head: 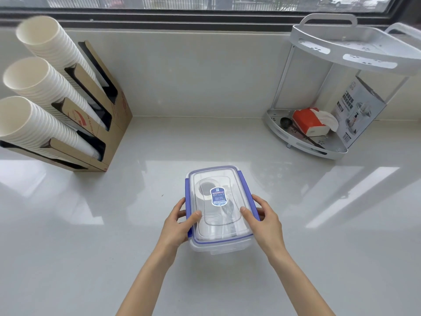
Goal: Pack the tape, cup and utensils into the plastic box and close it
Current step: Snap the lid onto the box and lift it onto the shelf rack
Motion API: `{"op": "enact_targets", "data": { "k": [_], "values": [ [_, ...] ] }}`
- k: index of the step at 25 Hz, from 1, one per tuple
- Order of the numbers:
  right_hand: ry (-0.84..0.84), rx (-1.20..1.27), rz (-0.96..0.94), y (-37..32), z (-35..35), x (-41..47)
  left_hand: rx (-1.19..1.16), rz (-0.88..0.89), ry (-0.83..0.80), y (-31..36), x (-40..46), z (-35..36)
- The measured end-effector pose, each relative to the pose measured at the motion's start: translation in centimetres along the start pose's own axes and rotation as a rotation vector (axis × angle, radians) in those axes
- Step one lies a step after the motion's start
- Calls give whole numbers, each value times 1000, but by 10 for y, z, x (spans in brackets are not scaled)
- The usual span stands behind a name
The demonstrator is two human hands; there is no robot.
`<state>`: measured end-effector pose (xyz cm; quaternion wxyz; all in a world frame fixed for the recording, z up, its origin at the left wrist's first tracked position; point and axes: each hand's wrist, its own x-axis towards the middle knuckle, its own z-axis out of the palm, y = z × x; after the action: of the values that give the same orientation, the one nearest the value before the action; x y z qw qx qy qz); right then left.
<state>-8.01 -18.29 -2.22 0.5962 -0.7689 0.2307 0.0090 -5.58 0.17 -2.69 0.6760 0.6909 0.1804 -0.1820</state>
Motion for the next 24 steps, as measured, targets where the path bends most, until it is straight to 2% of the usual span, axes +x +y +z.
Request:
{"op": "enact_targets", "data": {
  "k": [8,19,24],
  "values": [
    [41,65,-112,-37,-47,15,-33,124,-60,41,-7,32],
    [92,21,-370,-121,-141,53,-6,363,-205,130,-12,94],
    [108,-9,-426,-159,-179,73,-39,452,-269,170,-14,123]
  ]
}}
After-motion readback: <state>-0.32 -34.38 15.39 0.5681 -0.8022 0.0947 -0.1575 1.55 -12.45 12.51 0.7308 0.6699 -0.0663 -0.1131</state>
